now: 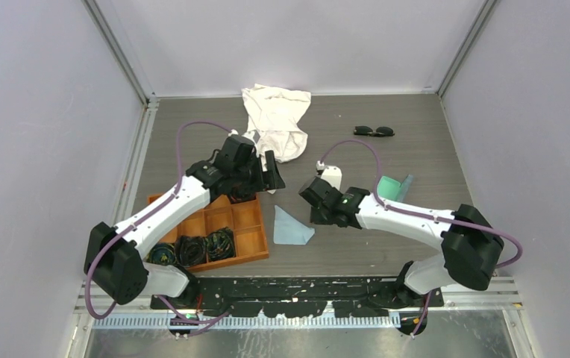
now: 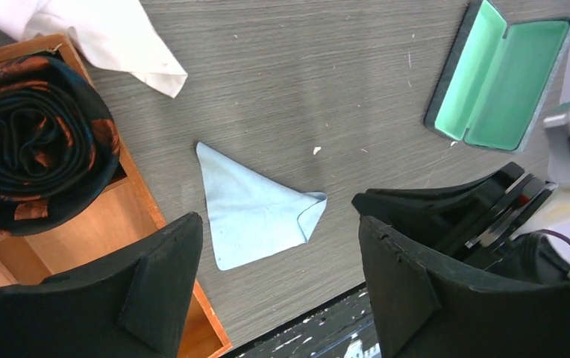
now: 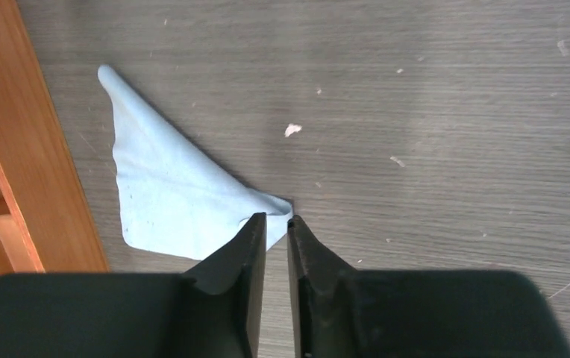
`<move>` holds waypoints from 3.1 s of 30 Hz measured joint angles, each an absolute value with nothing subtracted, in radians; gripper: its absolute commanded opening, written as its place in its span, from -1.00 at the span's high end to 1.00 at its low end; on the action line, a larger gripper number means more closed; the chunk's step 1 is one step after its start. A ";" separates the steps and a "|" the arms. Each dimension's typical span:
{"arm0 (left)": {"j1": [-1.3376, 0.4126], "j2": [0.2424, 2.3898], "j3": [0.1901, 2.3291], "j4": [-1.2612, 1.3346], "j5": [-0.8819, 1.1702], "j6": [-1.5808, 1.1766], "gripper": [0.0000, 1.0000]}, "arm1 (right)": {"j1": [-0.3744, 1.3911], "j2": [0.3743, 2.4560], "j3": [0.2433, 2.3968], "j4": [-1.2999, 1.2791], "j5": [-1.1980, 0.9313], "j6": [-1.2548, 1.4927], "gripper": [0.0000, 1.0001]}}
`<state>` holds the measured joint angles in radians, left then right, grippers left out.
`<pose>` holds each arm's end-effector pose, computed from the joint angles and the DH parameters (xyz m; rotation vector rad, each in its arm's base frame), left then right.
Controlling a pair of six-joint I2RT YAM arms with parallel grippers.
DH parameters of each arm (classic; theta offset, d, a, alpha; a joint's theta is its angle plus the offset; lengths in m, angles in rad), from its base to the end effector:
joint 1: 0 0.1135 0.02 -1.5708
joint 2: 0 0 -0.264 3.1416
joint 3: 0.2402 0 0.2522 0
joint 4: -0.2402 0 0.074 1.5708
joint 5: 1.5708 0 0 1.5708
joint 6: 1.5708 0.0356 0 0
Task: Organize the sunglasses
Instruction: Adjust the glasses cleaning cloth at the center of the board.
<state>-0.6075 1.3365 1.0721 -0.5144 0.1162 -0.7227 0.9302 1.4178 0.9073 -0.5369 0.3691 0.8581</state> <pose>0.2347 -0.1682 0.2874 -0.0826 2.4816 -0.7541 0.1755 0.2139 0.2142 0.0352 2.5267 0.2320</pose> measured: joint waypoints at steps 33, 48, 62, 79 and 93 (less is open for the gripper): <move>-0.527 1.172 1.066 -0.670 0.115 -0.672 -0.73 | 1.052 1.612 0.991 -0.595 0.443 0.864 0.99; -0.528 1.248 1.066 -0.645 0.191 -0.672 -0.73 | 0.931 1.500 0.987 -0.591 0.506 0.818 0.15; -0.805 1.529 1.126 -0.593 0.120 -0.695 -0.57 | 0.801 1.256 0.809 -0.664 0.571 0.836 0.34; -0.822 1.580 1.126 -0.550 0.073 -0.756 -0.38 | 0.764 1.308 0.624 -0.443 0.279 1.030 0.28; -0.822 1.633 1.150 -0.548 0.083 -0.756 -0.32 | 0.764 1.340 0.632 -0.385 0.276 1.044 0.99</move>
<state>-0.8215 1.6333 1.1496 -0.5480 0.0830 -0.7555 0.7639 1.3403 0.6315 -0.3851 0.2756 1.0435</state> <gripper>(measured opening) 0.676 0.026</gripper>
